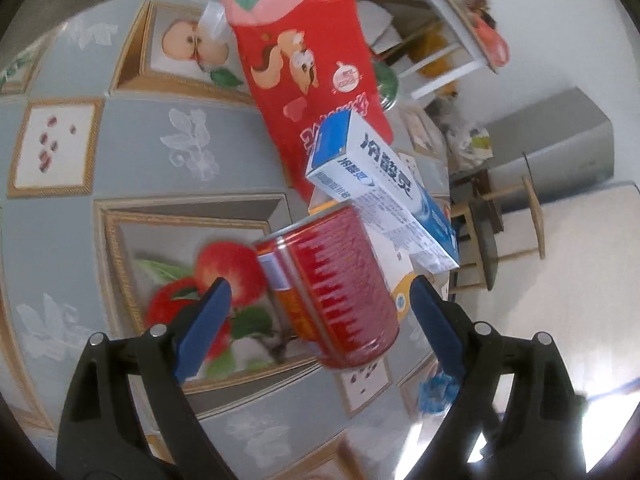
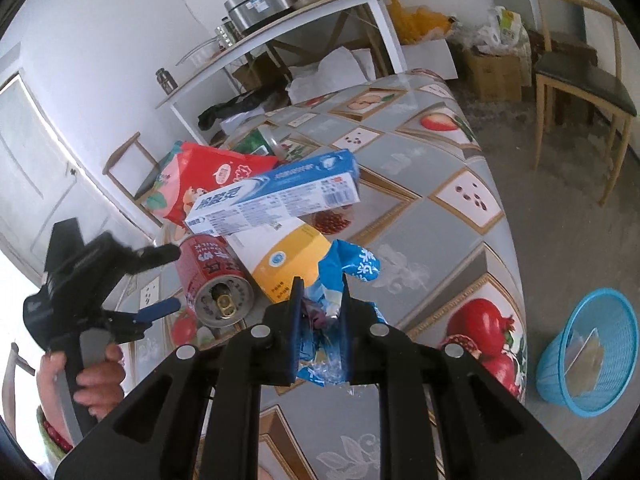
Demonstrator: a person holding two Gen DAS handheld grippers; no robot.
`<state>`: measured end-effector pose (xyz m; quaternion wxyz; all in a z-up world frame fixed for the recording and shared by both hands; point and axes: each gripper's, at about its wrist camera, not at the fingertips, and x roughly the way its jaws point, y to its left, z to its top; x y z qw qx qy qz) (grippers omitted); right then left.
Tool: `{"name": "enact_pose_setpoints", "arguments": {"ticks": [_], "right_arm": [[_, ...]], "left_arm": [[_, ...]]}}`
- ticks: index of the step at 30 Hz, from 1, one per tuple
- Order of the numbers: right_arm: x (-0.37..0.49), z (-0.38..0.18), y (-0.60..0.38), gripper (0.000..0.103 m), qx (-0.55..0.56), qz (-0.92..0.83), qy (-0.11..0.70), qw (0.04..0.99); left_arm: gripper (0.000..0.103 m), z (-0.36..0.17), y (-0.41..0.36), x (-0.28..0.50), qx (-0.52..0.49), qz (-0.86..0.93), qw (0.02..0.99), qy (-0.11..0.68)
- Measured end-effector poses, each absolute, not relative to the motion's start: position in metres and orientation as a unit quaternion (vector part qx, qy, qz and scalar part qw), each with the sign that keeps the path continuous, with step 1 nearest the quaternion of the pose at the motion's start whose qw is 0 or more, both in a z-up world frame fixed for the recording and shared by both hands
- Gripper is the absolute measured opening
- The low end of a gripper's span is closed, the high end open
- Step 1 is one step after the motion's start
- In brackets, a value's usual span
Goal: Collect trash
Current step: 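Grasp the red can with the left tool while the right tool grasps the blue wrapper, then carry the red can and blue wrapper to the wastebasket and release both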
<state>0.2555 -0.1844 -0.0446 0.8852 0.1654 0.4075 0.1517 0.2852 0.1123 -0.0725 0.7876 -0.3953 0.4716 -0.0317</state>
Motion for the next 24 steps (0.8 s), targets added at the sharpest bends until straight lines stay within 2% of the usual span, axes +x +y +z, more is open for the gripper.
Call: {"name": "enact_pose_setpoints", "arguments": {"ticks": [7, 11, 24], "right_arm": [[0.253, -0.046, -0.193, 0.016, 0.179, 0.153, 0.404, 0.884], [0.249, -0.044, -0.197, 0.016, 0.183, 0.154, 0.4, 0.885], [0.236, -0.036, -0.203, 0.016, 0.188, 0.155, 0.395, 0.885]], "left_arm": [[0.085, -0.08, 0.103, 0.295, -0.415, -0.016, 0.781, 0.466], [0.068, -0.087, 0.101, 0.296, -0.431, -0.022, 0.767, 0.475], [0.065, -0.094, 0.115, 0.263, -0.47, -0.045, 0.749, 0.465]]}}
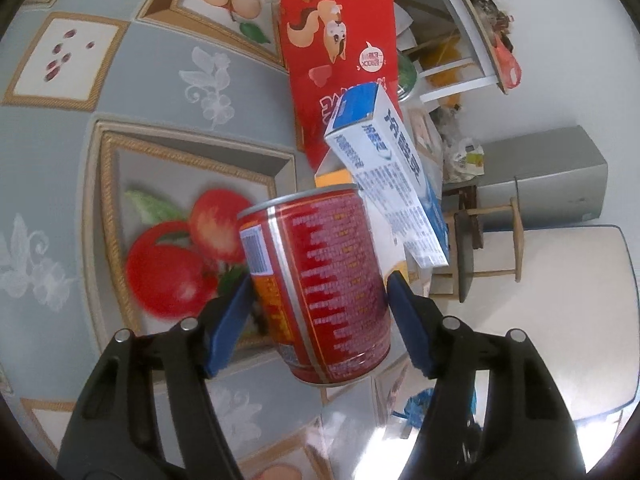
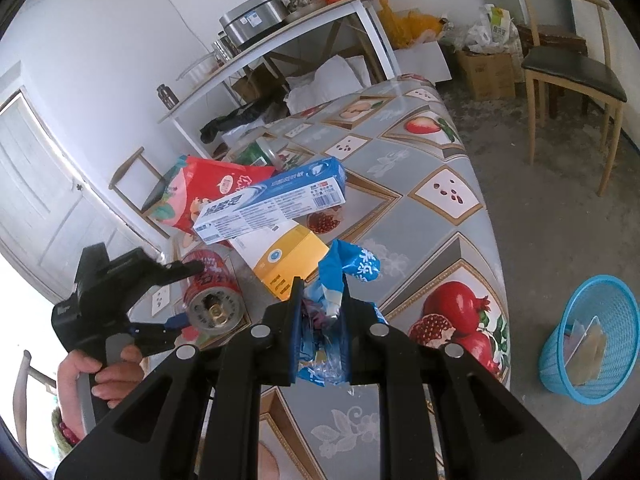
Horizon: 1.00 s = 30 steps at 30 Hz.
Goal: Collect trash
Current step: 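Carry the red can and blue wrapper to the wastebasket and release both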
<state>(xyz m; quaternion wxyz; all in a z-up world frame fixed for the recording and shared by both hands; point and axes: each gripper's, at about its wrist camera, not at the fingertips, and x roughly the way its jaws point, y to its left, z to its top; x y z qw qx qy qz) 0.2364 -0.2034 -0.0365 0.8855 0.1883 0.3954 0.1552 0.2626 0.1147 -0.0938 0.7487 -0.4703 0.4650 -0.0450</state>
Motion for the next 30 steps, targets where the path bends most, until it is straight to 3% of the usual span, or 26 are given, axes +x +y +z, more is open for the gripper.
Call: {"name": "enact_pose_setpoints", "arguments": {"ticks": [15, 30], "right_arm": [[0.218, -0.035, -0.188, 0.016, 0.183, 0.172, 0.405, 0.879], [0.204, -0.034, -0.168, 0.016, 0.196, 0.214, 0.418, 0.861]], "left_arm": [[0.064, -0.097, 0.123, 0.185, -0.468, -0.124, 0.729, 0.484], [0.063, -0.089, 0.124, 0.159, -0.494, -0.172, 0.713, 0.466]]}}
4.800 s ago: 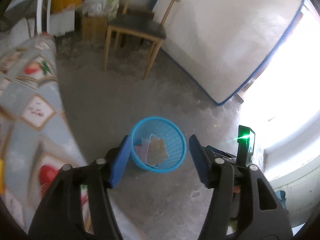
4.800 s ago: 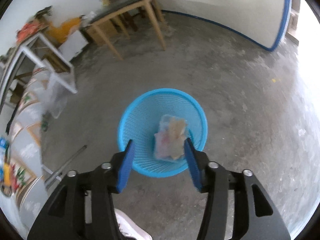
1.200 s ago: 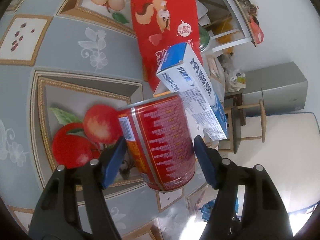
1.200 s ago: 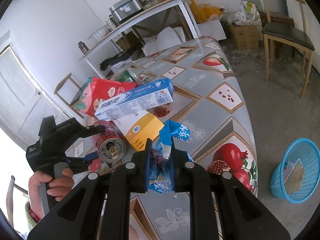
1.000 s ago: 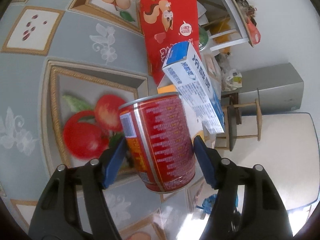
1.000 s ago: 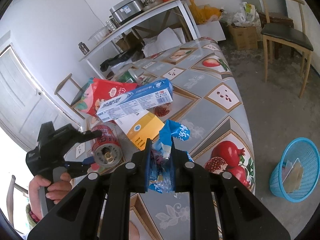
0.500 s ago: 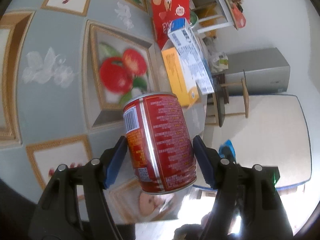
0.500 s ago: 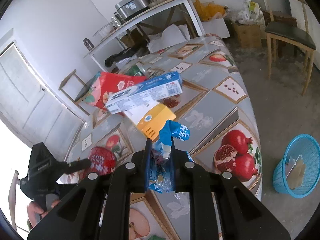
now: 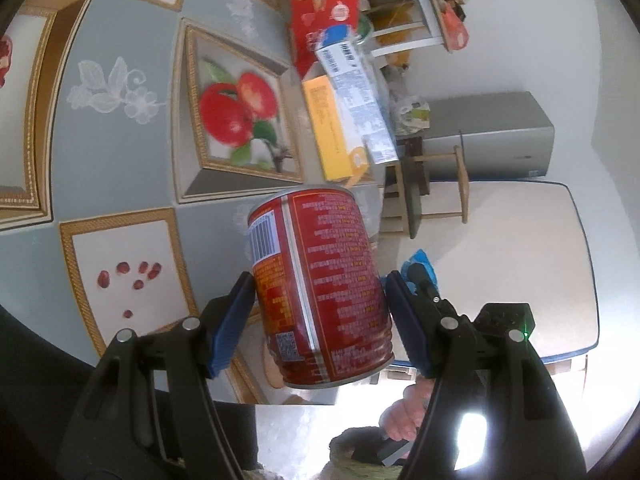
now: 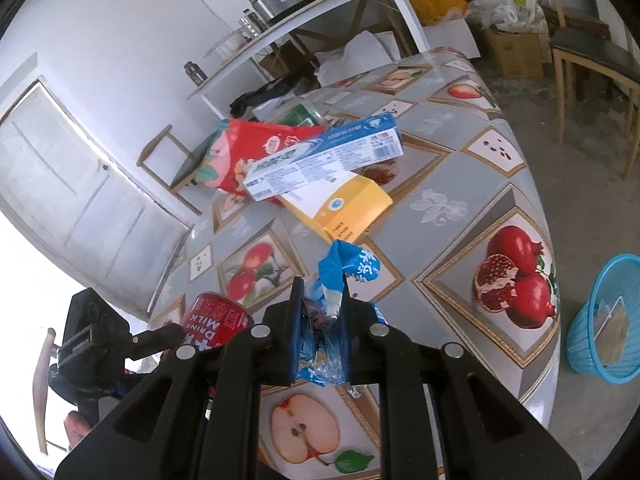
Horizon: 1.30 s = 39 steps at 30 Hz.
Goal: Collect trash
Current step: 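Carry the red can and blue wrapper to the wastebasket and release both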
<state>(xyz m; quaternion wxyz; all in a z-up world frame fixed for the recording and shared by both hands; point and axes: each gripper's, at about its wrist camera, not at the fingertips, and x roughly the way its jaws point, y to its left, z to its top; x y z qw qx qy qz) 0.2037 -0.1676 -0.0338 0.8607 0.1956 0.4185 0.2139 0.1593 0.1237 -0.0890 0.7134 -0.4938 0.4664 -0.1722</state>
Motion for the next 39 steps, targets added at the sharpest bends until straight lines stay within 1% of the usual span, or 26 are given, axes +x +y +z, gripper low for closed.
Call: {"name": "enact_pose_setpoints", "arguments": {"ticks": [5, 10, 16, 20, 25, 29, 33, 37, 39], "right_arm": [[0.196, -0.023, -0.174, 0.016, 0.204, 0.222, 0.404, 0.863], [0.184, -0.01, -0.208, 0.016, 0.233, 0.205, 0.383, 0.87], [0.137, 0.011, -0.301, 0.016, 0.264, 0.108, 0.33, 0.9], [0.105, 0.0, -0.374, 0.016, 0.291, 0.024, 0.315, 0.903], [0.087, -0.047, -0.442, 0.016, 0.339, -0.049, 0.338, 0.877], [0.09, -0.108, -0.487, 0.016, 0.395, -0.085, 0.372, 0.836], [0.105, -0.172, -0.529, 0.016, 0.458, -0.103, 0.402, 0.786], [0.123, -0.22, -0.562, 0.016, 0.502, -0.123, 0.414, 0.749], [0.132, -0.242, -0.58, 0.019, 0.515, -0.138, 0.415, 0.737]], "left_arm": [[0.063, -0.07, 0.116, 0.159, -0.486, -0.188, 0.722, 0.455], [0.064, -0.048, 0.091, 0.166, -0.46, -0.214, 0.732, 0.454], [0.064, -0.016, 0.022, 0.188, -0.406, -0.288, 0.73, 0.468], [0.064, -0.004, -0.046, 0.209, -0.361, -0.339, 0.714, 0.495], [0.064, -0.015, -0.148, 0.236, -0.298, -0.376, 0.678, 0.557], [0.063, -0.046, -0.226, 0.253, -0.24, -0.38, 0.651, 0.612], [0.063, -0.088, -0.3, 0.269, -0.17, -0.365, 0.632, 0.662], [0.062, -0.119, -0.349, 0.286, -0.127, -0.341, 0.631, 0.685], [0.06, -0.132, -0.375, 0.295, -0.112, -0.34, 0.634, 0.686]]}}
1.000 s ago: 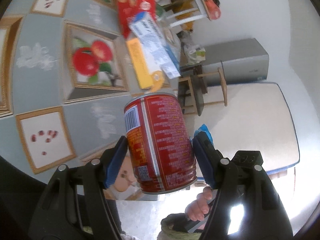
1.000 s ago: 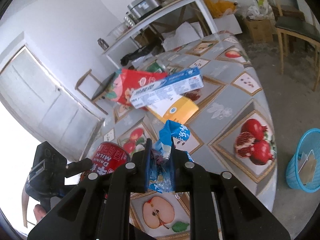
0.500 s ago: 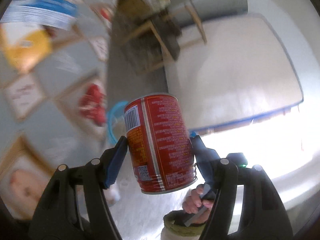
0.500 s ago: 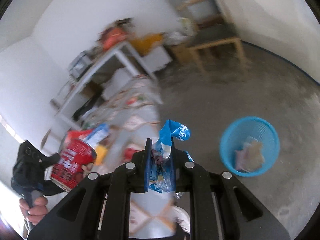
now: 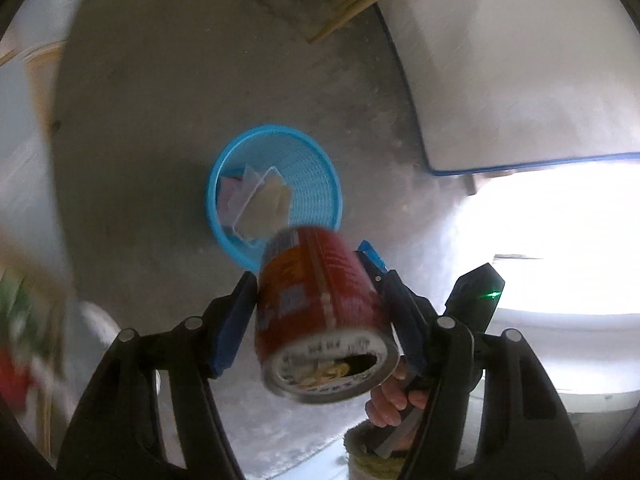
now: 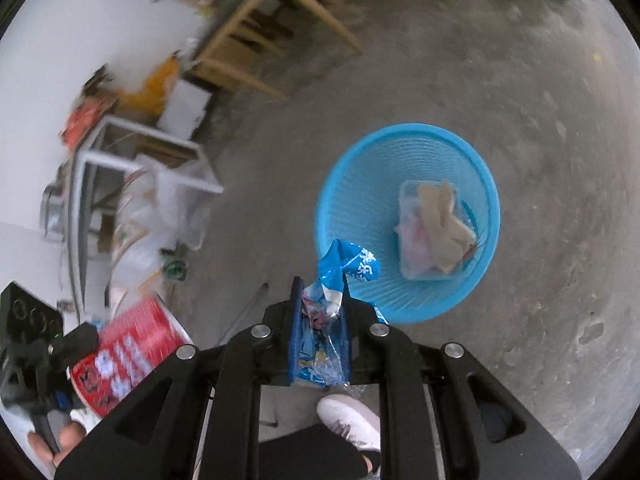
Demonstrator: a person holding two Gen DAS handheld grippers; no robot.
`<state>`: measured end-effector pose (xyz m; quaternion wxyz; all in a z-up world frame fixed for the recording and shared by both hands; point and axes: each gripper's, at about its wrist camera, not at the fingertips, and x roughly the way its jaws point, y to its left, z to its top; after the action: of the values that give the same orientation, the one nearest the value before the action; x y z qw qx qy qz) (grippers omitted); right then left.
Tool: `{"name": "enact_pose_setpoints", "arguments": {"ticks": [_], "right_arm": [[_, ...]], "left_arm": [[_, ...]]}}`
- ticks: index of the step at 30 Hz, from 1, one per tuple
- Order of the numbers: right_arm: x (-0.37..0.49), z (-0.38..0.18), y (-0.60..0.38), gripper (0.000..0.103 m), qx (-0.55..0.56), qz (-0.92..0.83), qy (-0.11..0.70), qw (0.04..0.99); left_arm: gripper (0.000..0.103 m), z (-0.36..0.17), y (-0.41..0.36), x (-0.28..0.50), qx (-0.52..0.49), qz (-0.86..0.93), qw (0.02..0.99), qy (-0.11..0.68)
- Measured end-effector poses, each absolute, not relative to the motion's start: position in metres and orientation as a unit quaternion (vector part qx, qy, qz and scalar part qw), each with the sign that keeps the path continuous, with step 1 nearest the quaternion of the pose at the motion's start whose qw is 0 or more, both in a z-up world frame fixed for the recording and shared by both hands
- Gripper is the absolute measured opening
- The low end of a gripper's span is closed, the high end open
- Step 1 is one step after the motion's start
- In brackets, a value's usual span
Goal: Collect trash
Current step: 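Carry the red can and blue wrapper to the wastebasket and release both, then move both tools back to the table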
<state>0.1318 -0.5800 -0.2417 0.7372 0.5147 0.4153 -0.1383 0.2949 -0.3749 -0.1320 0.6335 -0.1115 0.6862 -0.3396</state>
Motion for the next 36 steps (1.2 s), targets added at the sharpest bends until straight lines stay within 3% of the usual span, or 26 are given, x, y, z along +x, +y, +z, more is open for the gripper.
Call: {"name": "enact_pose_setpoints", "arguments": {"ticks": [4, 17, 21, 25, 36], "right_arm": [[0.145, -0.281, -0.606, 0.042, 0.53, -0.165, 0.428, 0.713], [0.131, -0.282, -0.594, 0.042, 0.494, -0.17, 0.443, 0.729], [0.124, -0.25, -0.578, 0.043, 0.46, -0.153, 0.437, 0.757], [0.119, -0.204, -0.556, 0.058, 0.414, -0.123, 0.422, 0.797], [0.162, -0.071, -0.45, 0.07, 0.31, 0.036, 0.386, 0.868]], "left_arm": [[0.074, -0.144, -0.403, 0.307, -0.097, -0.341, 0.64, 0.682], [0.076, -0.107, -0.361, 0.3, -0.096, -0.352, 0.675, 0.642], [0.078, -0.088, -0.332, 0.291, -0.094, -0.357, 0.692, 0.62], [0.083, -0.057, -0.285, 0.277, -0.072, -0.354, 0.736, 0.573], [0.089, -0.005, -0.118, 0.226, -0.115, -0.305, 0.828, 0.455]]}}
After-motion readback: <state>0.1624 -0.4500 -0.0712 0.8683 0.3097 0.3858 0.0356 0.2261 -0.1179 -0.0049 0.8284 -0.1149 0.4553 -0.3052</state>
